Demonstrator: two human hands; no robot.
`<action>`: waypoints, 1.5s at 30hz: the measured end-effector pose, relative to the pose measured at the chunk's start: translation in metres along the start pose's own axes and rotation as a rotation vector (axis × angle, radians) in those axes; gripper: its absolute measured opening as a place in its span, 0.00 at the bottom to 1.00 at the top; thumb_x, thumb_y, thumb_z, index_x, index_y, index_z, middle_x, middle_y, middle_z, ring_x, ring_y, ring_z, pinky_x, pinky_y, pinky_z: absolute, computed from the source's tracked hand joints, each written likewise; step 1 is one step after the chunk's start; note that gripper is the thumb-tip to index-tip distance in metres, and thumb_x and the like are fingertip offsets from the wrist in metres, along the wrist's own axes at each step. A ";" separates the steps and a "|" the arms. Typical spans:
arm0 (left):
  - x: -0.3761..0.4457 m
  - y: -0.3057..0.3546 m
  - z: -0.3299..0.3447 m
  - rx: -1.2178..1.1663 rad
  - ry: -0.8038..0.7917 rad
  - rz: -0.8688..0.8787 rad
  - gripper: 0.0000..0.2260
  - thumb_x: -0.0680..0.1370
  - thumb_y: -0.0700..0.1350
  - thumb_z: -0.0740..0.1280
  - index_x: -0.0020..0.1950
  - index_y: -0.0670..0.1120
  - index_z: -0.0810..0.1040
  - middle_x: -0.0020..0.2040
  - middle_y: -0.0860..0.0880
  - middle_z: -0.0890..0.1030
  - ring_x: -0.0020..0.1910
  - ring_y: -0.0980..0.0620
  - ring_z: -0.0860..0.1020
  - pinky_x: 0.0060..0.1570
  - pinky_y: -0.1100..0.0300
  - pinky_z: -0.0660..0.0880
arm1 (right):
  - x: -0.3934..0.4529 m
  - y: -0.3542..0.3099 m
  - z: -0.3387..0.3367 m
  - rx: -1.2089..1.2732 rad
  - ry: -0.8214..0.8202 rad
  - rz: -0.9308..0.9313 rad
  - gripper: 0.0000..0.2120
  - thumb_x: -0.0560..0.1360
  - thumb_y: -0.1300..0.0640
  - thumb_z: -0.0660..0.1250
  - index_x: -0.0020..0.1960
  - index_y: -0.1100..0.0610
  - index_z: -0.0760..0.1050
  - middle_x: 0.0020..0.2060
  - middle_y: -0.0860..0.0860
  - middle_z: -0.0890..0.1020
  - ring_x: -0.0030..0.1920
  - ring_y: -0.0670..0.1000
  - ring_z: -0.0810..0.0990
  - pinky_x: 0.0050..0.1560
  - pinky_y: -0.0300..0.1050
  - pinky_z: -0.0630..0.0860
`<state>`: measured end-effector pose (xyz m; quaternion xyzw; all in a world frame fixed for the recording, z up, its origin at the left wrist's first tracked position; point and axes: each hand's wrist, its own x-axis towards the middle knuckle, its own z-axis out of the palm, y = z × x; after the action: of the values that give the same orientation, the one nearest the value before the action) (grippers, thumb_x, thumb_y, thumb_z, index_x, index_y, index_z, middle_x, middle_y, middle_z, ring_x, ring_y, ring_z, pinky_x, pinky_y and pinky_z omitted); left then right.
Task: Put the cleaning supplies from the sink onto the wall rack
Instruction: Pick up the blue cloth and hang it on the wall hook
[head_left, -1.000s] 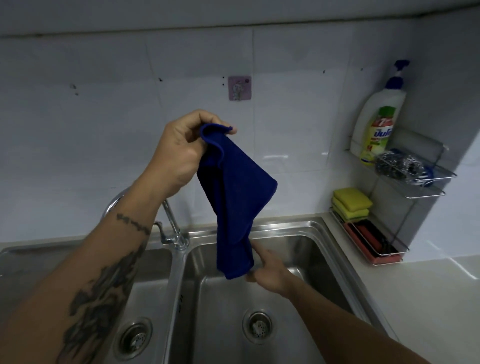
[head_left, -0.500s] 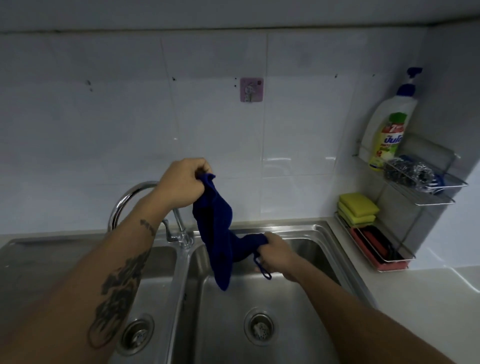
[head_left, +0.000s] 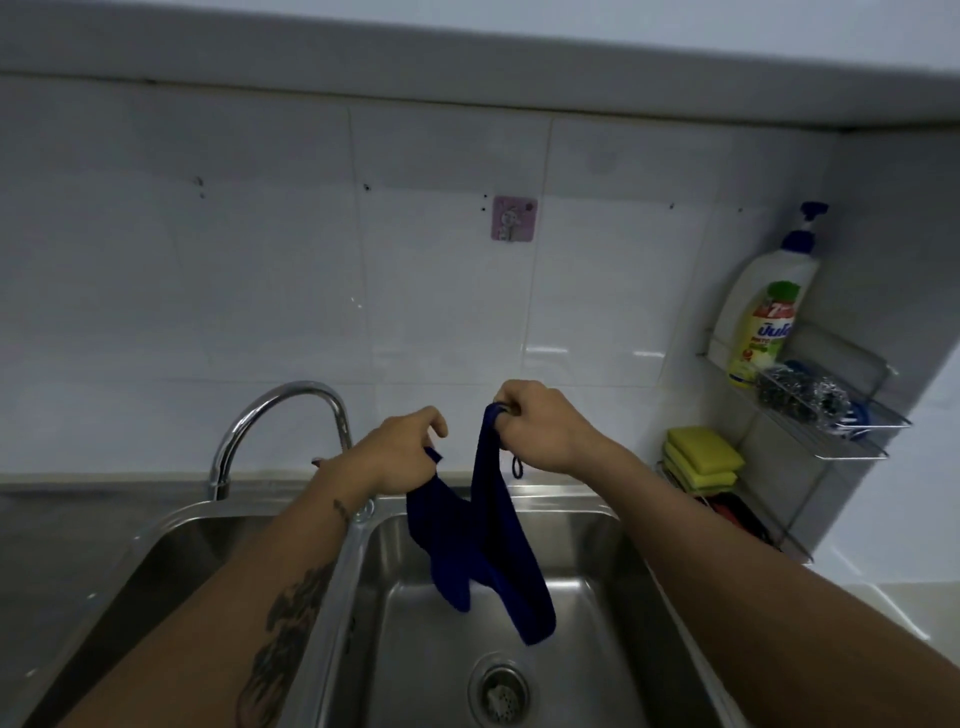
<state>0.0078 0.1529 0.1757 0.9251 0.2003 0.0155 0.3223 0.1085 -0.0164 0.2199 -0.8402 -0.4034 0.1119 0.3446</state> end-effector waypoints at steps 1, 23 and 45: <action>0.001 0.005 0.001 -0.050 -0.029 0.003 0.18 0.72 0.38 0.65 0.59 0.53 0.71 0.54 0.49 0.77 0.53 0.48 0.77 0.47 0.56 0.76 | 0.001 -0.004 -0.003 0.011 0.013 -0.013 0.06 0.74 0.62 0.59 0.47 0.58 0.74 0.41 0.56 0.83 0.40 0.55 0.84 0.39 0.51 0.81; 0.020 0.059 0.010 -0.203 0.374 0.265 0.13 0.75 0.38 0.56 0.41 0.50 0.78 0.34 0.47 0.80 0.33 0.47 0.78 0.31 0.57 0.73 | 0.006 -0.002 -0.050 -0.140 0.141 -0.041 0.04 0.73 0.62 0.70 0.40 0.57 0.81 0.34 0.52 0.83 0.34 0.50 0.81 0.33 0.38 0.74; 0.033 0.059 -0.043 0.073 0.585 0.349 0.10 0.77 0.48 0.60 0.47 0.49 0.81 0.37 0.49 0.82 0.36 0.48 0.79 0.37 0.55 0.77 | 0.022 0.001 -0.023 0.834 0.245 0.084 0.09 0.70 0.74 0.70 0.46 0.63 0.82 0.40 0.59 0.85 0.43 0.56 0.84 0.52 0.49 0.82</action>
<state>0.0525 0.1488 0.2414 0.9127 0.1233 0.3281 0.2103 0.1341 -0.0120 0.2381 -0.6520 -0.2454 0.1786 0.6948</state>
